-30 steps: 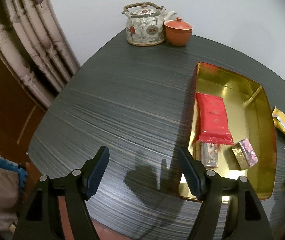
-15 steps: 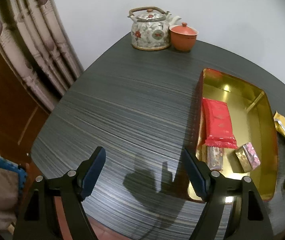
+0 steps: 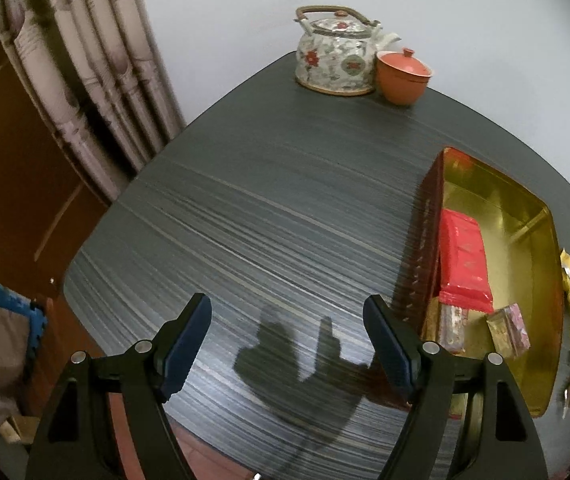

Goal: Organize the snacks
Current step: 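Carry the yellow packet with the right gripper into the tin and release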

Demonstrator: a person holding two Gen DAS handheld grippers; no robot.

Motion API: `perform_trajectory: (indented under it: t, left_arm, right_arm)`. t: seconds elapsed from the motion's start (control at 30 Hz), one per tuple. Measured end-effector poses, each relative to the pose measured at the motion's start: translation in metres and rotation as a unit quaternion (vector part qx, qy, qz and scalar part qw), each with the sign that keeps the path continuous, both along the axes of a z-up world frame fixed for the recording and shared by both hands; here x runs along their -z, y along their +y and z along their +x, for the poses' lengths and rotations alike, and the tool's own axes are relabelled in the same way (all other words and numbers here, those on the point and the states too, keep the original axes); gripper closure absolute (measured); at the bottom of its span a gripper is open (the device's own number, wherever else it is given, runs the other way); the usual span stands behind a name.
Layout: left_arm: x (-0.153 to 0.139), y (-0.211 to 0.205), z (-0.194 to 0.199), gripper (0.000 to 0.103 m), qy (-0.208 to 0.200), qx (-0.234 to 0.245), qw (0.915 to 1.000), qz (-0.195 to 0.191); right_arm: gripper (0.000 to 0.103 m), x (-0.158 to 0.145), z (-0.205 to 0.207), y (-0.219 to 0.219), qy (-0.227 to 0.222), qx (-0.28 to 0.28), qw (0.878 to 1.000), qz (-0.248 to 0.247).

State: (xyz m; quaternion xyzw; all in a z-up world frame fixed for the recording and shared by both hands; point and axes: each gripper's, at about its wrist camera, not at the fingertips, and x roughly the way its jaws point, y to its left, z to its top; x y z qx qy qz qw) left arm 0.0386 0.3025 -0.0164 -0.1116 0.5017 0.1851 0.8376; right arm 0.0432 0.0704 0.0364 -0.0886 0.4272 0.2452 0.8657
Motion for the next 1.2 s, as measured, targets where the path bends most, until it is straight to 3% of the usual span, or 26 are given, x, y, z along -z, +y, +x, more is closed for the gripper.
perform_trajectory:
  t: [0.37,0.63,0.87,1.2]
  left_arm:
    - [0.002,0.0,0.002,0.024,0.001,0.003,1.0,-0.007]
    - [0.003,-0.002,0.003,0.024,0.004,0.007,0.9999,-0.01]
    - [0.003,-0.003,0.003,0.024,0.005,0.011,0.9999,-0.012]
    - [0.004,-0.005,0.004,0.024,0.007,0.014,0.9998,-0.009]
  right_arm:
    - [0.05,0.032,-0.004,0.054,0.032,-0.059,0.997,-0.024]
    - [0.049,0.052,0.005,0.063,0.041,-0.056,0.996,-0.048]
    - [0.047,0.055,0.014,0.065,0.031,-0.047,0.997,-0.06]
    - [0.037,0.042,0.006,0.052,0.027,-0.038,0.998,-0.031]
